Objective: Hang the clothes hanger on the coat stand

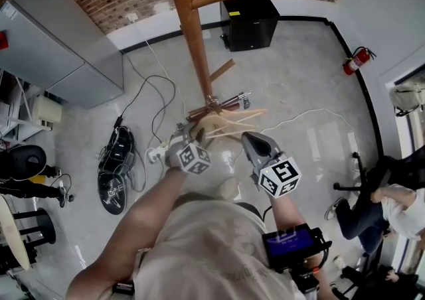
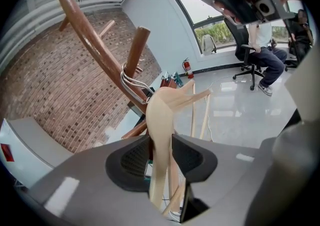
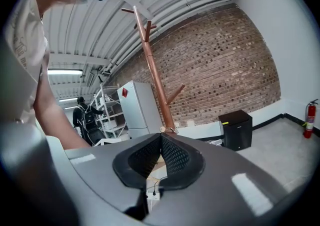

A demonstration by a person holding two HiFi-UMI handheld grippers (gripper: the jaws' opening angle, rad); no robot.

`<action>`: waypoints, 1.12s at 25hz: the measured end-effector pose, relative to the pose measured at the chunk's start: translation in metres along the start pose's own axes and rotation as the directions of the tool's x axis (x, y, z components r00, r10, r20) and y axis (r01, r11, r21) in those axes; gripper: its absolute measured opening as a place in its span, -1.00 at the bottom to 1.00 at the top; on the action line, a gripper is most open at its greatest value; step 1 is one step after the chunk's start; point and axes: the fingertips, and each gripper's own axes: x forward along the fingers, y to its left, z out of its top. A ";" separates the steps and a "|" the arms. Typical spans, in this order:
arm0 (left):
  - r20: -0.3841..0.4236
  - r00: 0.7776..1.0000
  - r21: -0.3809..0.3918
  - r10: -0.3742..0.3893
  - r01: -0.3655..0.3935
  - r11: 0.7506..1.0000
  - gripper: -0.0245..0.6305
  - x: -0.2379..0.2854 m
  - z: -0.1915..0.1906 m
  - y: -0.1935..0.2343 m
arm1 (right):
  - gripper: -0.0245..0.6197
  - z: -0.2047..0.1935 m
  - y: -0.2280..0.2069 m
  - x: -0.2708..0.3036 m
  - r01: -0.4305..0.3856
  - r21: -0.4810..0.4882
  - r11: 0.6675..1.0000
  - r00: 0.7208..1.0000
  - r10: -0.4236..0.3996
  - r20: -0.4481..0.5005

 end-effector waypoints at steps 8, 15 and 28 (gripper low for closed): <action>0.025 0.999 -0.046 -0.027 0.028 0.999 -0.44 -0.017 -0.003 -0.002 | -0.88 0.004 0.004 -0.011 0.037 0.001 0.999 0.999 -0.037 0.029; 0.102 0.992 -0.140 -0.068 0.082 0.987 -0.47 -0.057 -0.007 -0.002 | -0.88 0.006 0.027 -0.014 0.054 -0.002 0.999 0.997 -0.054 0.047; 0.423 0.904 -0.422 -0.057 0.252 0.871 -0.92 -0.182 -0.008 0.024 | -0.88 0.002 0.095 -0.017 0.051 -0.018 0.999 0.997 -0.050 0.056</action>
